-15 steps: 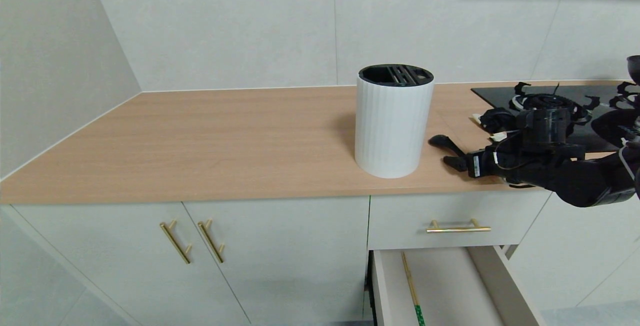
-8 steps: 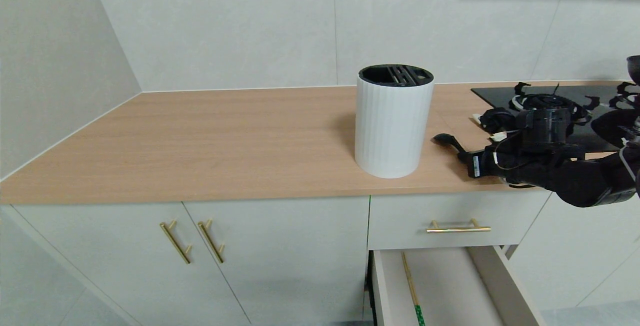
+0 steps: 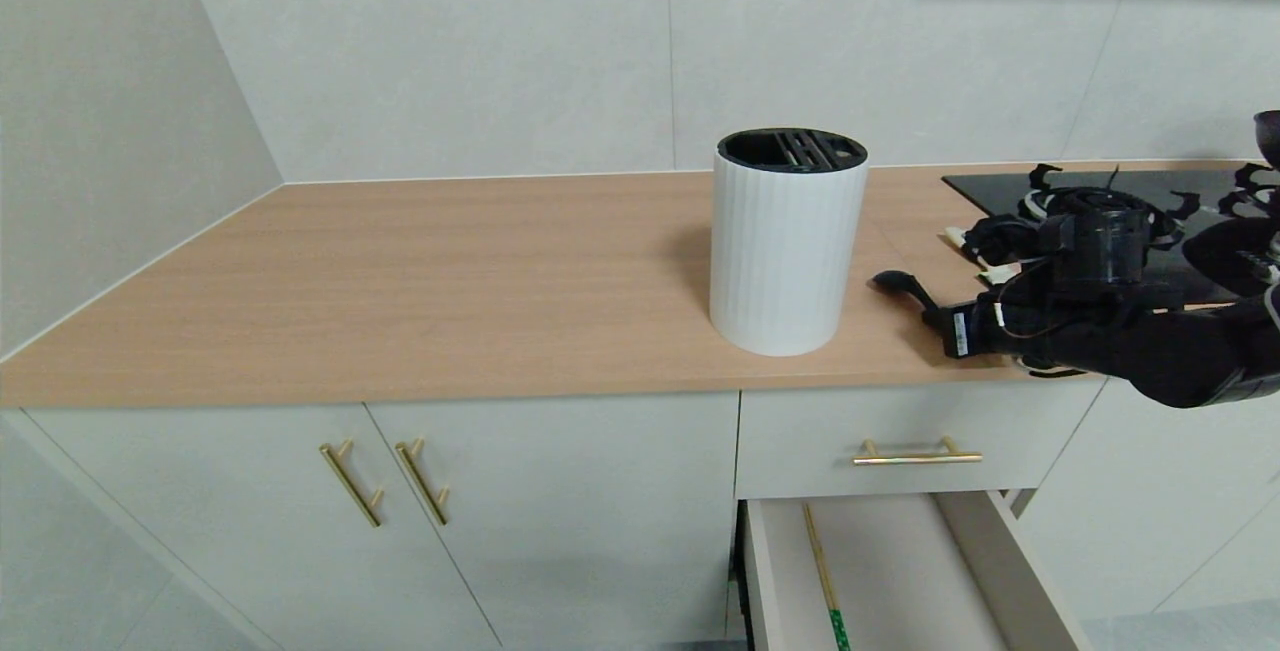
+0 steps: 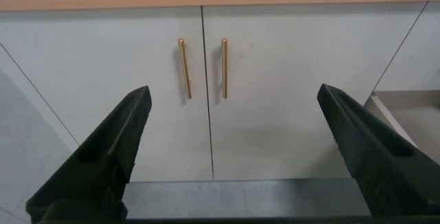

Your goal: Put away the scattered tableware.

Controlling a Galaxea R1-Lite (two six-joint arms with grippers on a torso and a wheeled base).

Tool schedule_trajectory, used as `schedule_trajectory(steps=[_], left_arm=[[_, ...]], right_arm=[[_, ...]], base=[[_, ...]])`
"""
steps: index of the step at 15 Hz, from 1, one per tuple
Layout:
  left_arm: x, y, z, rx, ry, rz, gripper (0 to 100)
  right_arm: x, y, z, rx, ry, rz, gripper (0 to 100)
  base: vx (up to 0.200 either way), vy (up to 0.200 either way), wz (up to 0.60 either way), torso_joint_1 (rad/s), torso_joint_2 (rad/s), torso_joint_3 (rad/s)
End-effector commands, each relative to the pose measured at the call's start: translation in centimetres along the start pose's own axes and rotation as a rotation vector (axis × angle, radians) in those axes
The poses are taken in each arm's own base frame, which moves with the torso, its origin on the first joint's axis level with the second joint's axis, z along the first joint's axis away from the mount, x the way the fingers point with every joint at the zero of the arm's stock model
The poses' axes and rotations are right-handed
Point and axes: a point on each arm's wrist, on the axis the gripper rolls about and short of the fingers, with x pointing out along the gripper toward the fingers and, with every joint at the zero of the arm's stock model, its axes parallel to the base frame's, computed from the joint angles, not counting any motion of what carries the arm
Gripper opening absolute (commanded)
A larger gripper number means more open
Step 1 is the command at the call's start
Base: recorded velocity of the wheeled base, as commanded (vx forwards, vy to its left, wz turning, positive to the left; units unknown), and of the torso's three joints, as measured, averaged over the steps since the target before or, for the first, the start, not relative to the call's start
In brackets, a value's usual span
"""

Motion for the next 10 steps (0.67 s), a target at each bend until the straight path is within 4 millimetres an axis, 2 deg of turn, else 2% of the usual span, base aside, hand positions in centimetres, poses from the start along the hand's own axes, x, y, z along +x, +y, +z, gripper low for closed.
schedule_trajectory(steps=[1, 2, 4, 6, 10], left_arm=[[0.0, 0.0, 0.0, -0.001, 0.001, 0.001, 100], [0.0, 0.0, 0.0, -0.001, 0.001, 0.001, 100], [0.0, 0.0, 0.0, -0.001, 0.001, 0.001, 100], [0.0, 0.0, 0.0, -0.001, 0.001, 0.001, 100], [0.0, 0.0, 0.0, -0.001, 0.001, 0.001, 100]], right_arm=[[-1.9, 0.2, 1.4, 0.017, -0.025, 0.002, 0], [-2.0, 0.2, 1.5, 0.02, -0.024, 0.002, 0], [-4.5, 1.0, 2.6, 0.057, -0.005, -0.007, 0], [-6.4, 2.3, 1.8, 0.082, 0.075, -0.019, 0], [-10.2, 3.4, 1.8, 0.109, 0.052, -0.021, 0]], base=[[0.0, 0.0, 0.0, 0.0, 0.0, 0.0], [0.0, 0.0, 0.0, 0.0, 0.0, 0.0], [0.0, 0.0, 0.0, 0.0, 0.0, 0.0], [0.0, 0.0, 0.0, 0.0, 0.0, 0.0], [0.0, 0.0, 0.0, 0.0, 0.0, 0.0]])
